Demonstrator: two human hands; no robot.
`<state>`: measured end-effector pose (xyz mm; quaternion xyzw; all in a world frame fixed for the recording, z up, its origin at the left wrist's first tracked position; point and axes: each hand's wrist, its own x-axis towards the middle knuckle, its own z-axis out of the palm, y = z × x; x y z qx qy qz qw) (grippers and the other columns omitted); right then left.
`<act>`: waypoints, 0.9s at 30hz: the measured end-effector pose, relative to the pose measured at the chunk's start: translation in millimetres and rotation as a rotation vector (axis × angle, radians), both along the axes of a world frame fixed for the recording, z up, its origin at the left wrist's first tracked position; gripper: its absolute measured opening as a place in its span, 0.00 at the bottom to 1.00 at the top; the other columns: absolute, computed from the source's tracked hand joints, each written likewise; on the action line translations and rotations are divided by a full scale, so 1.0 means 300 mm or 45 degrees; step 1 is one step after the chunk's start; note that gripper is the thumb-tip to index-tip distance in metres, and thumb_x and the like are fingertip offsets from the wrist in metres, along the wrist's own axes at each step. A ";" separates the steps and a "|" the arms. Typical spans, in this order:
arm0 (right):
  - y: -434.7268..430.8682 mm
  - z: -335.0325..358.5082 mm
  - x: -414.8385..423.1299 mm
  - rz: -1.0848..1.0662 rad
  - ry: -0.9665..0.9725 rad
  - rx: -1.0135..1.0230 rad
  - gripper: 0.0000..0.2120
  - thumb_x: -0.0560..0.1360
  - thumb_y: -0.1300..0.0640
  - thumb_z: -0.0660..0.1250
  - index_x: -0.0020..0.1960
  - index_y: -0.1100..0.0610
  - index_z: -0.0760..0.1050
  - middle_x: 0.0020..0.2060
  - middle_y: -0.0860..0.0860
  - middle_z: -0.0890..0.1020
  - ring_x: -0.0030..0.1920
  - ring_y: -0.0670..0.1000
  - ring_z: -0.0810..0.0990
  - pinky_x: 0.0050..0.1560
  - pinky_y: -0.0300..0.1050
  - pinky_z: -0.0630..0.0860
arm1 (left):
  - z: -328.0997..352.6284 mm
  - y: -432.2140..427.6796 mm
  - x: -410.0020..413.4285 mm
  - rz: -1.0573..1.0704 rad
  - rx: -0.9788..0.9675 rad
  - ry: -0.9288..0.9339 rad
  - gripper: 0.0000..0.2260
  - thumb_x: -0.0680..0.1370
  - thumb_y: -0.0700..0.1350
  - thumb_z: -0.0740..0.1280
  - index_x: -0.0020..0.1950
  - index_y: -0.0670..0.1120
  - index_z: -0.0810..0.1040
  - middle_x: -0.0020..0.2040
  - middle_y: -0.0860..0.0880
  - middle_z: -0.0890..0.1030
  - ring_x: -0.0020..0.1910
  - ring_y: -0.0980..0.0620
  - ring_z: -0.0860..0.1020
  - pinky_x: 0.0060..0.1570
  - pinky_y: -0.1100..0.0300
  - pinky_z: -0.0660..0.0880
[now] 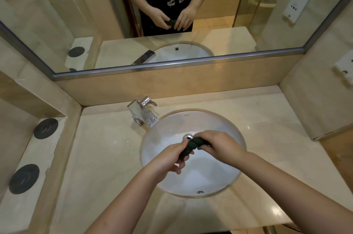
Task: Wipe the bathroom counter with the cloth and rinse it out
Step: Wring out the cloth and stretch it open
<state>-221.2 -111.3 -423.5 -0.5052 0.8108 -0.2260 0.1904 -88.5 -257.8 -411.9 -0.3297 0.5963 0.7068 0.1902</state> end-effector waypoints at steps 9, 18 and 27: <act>-0.010 0.121 -0.011 -0.250 -0.259 -0.132 0.11 0.72 0.55 0.70 0.50 0.50 0.69 0.38 0.42 0.78 0.39 0.44 0.77 0.44 0.45 0.76 | 0.095 -0.103 0.016 0.212 -0.478 0.418 0.05 0.75 0.37 0.70 0.47 0.44 0.76 0.45 0.42 0.84 0.44 0.48 0.82 0.45 0.55 0.77; -0.039 0.180 0.070 -0.352 -0.212 -0.133 0.07 0.73 0.54 0.62 0.48 0.47 0.76 0.42 0.43 0.80 0.44 0.48 0.78 0.49 0.51 0.76 | 0.231 -0.124 0.055 0.108 -0.892 0.646 0.05 0.73 0.40 0.72 0.41 0.49 0.79 0.40 0.56 0.81 0.43 0.58 0.79 0.49 0.55 0.74; -0.084 0.326 0.218 -0.382 -0.166 -0.476 0.05 0.75 0.54 0.69 0.50 0.50 0.79 0.43 0.38 0.80 0.50 0.41 0.77 0.53 0.36 0.72 | 0.340 -0.105 0.072 0.053 -0.820 0.822 0.05 0.74 0.38 0.71 0.41 0.48 0.79 0.38 0.54 0.81 0.41 0.50 0.80 0.48 0.51 0.77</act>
